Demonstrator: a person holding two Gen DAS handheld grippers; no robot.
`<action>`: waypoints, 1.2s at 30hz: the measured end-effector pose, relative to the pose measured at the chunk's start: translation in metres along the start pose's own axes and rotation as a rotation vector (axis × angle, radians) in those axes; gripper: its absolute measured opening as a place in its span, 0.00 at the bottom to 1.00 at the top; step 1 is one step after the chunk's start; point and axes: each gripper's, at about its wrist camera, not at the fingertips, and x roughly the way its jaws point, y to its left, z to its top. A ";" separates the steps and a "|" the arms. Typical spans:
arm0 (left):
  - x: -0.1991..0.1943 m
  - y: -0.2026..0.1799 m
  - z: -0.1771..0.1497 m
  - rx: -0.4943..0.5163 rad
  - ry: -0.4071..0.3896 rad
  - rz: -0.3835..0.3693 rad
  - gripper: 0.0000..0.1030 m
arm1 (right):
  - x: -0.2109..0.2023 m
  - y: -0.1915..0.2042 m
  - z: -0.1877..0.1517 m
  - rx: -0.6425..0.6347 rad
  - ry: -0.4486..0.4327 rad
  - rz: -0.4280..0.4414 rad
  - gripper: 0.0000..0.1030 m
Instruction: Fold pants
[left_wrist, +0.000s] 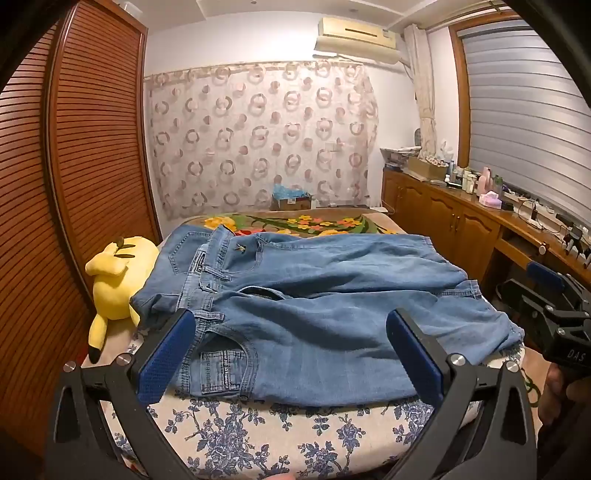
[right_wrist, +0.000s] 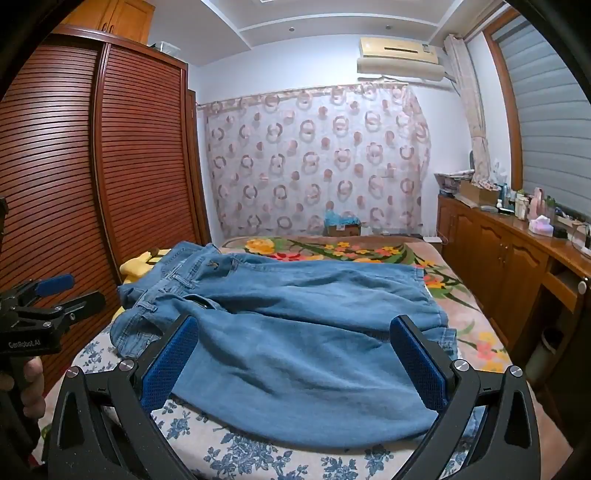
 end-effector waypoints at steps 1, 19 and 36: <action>0.000 0.000 0.000 0.002 0.000 0.002 1.00 | 0.000 0.000 0.000 0.001 0.000 0.002 1.00; 0.000 0.000 0.000 0.006 -0.001 0.005 1.00 | -0.003 -0.001 0.001 0.006 -0.006 0.006 1.00; 0.000 0.000 0.000 0.009 -0.001 0.006 1.00 | -0.005 -0.002 0.000 0.007 -0.012 0.006 1.00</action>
